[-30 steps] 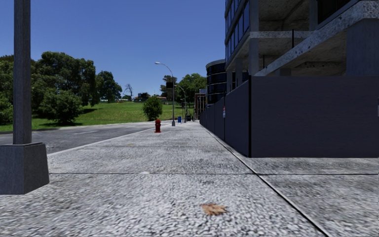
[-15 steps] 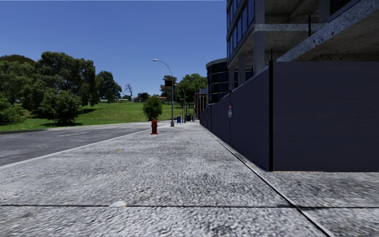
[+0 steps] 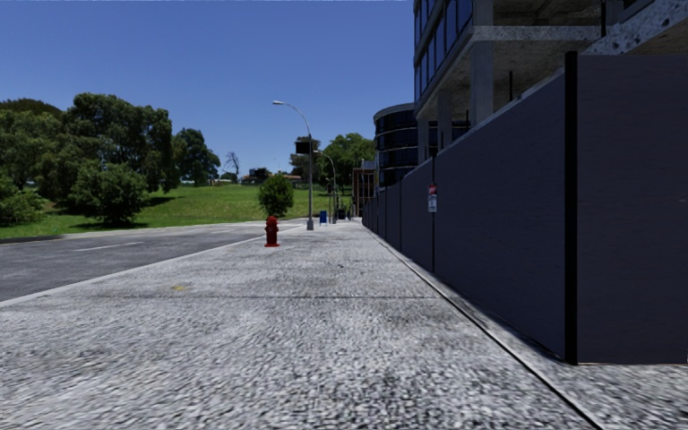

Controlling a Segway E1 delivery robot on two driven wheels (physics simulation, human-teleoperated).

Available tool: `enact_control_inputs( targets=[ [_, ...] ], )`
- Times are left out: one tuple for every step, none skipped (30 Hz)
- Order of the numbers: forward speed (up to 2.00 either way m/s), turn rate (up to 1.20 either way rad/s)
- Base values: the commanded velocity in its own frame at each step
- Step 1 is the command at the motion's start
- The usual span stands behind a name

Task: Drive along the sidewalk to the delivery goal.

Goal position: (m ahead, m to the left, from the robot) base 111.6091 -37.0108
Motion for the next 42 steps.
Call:
enact_control_inputs(
  targets=[
    [2.00,0.00],
    [2.00,0.00],
    [2.00,0.00],
    [2.00,0.00],
    [2.00,0.00],
    [2.00,0.00],
    [2.00,0.00],
    [2.00,0.00],
    [2.00,0.00],
    [2.00,0.00],
    [2.00,0.00],
    [2.00,0.00],
    [2.00,0.00],
    [2.00,0.00],
    [2.00,0.00],
    [2.00,0.00],
    [2.00,0.00],
    [2.00,0.00],
    [2.00,0.00],
    [2.00,0.00],
    [2.00,0.00],
    [2.00,0.00],
    [2.00,0.00],
    [2.00,0.00],
    [2.00,0.00],
    [2.00,0.00],
    [2.00,0.00],
    [2.00,0.00],
    [2.00,0.00],
    [2.00,0.00],
    [2.00,0.00],
    [2.00,0.00],
    [2.00,0.00],
    [2.00,0.00],
    [2.00,0.00],
    [2.00,0.00],
    [2.00,0.00],
    [2.00,0.00],
    [2.00,0.00],
    [2.00,0.00],
    [2.00,0.00],
    [2.00,0.00]
  ],
)
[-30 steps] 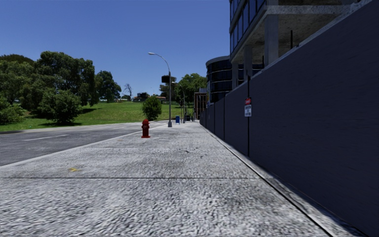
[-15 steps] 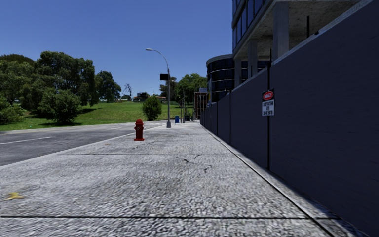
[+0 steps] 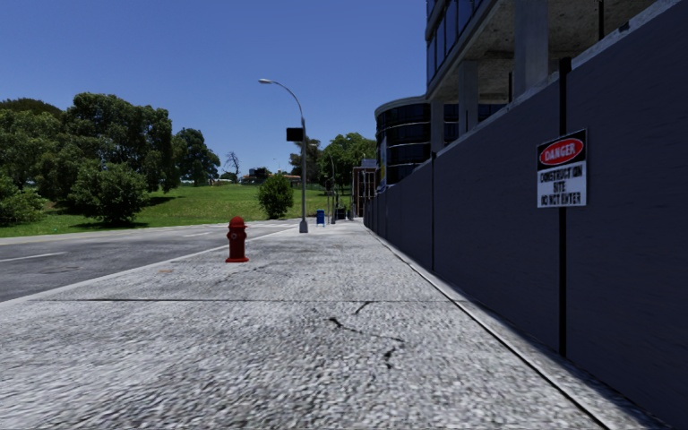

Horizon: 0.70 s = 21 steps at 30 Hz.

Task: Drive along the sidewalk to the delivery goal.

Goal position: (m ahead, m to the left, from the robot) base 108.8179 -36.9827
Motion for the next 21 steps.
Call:
enact_control_inputs(
  targets=[
    [2.00,0.00],
    [2.00,0.00],
    [2.00,0.00],
    [2.00,0.00],
    [2.00,0.00],
    [2.00,0.00],
    [2.00,0.00],
    [2.00,0.00],
    [2.00,0.00],
    [2.00,0.00],
    [2.00,0.00],
    [2.00,0.00],
    [2.00,0.00],
    [2.00,0.00],
    [2.00,0.00],
    [2.00,0.00],
    [2.00,0.00],
    [2.00,0.00],
    [2.00,0.00],
    [2.00,0.00],
    [2.00,0.00]
  ],
)
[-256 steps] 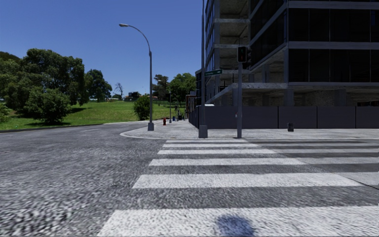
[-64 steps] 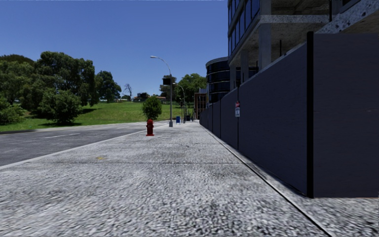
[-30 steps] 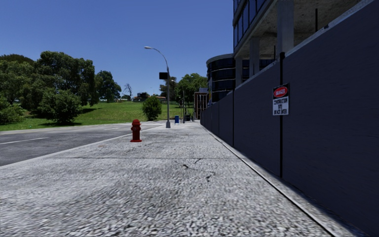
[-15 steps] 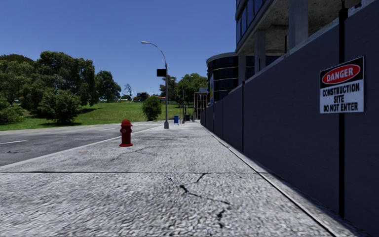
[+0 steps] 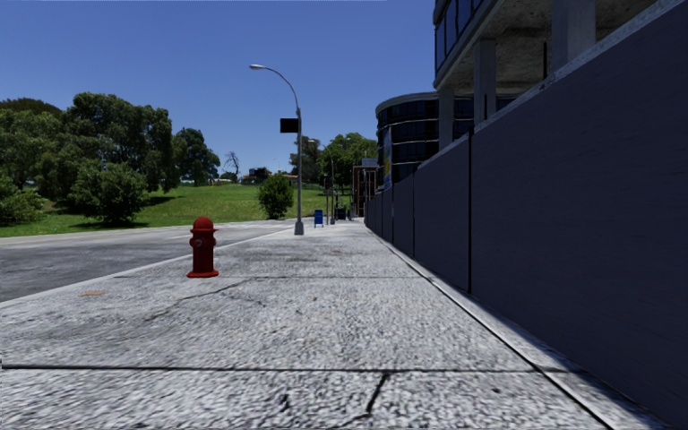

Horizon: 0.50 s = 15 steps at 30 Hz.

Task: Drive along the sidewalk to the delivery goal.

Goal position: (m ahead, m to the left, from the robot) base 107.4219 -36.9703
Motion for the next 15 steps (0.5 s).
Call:
enact_control_inputs(
  targets=[
    [2.00,0.00],
    [2.00,0.00],
    [2.00,0.00],
    [2.00,0.00],
    [2.00,0.00],
    [2.00,0.00],
    [2.00,0.00],
    [2.00,0.00],
    [2.00,0.00],
    [2.00,0.00],
    [2.00,0.00],
    [2.00,0.00],
    [2.00,0.00],
    [2.00,0.00],
    [2.00,0.00]
  ],
)
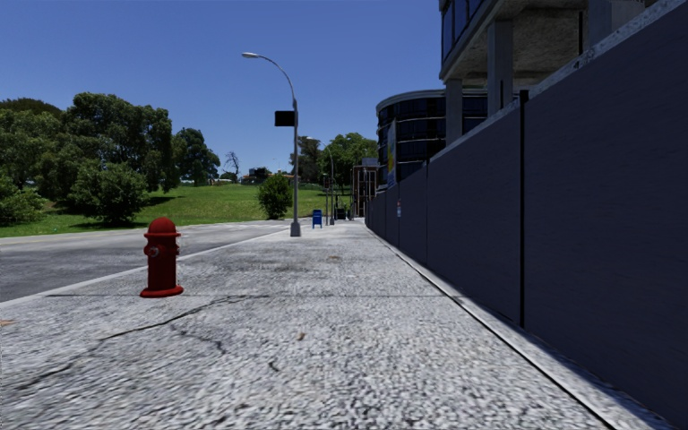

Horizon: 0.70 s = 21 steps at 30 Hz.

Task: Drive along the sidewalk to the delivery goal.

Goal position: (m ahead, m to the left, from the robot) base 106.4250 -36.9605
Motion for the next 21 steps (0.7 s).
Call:
enact_control_inputs(
  targets=[
    [2.00,0.00],
    [2.00,0.00],
    [2.00,0.00],
    [2.00,0.00],
    [2.00,0.00],
    [2.00,0.00],
    [2.00,0.00],
    [2.00,0.00],
    [2.00,0.00],
    [2.00,0.00],
    [2.00,0.00],
    [2.00,0.00],
    [2.00,0.00],
    [2.00,0.00],
    [2.00,0.00],
    [2.00,0.00],
    [2.00,0.00],
    [2.00,0.00],
    [2.00,0.00],
    [2.00,0.00],
    [2.00,0.00]
  ],
)
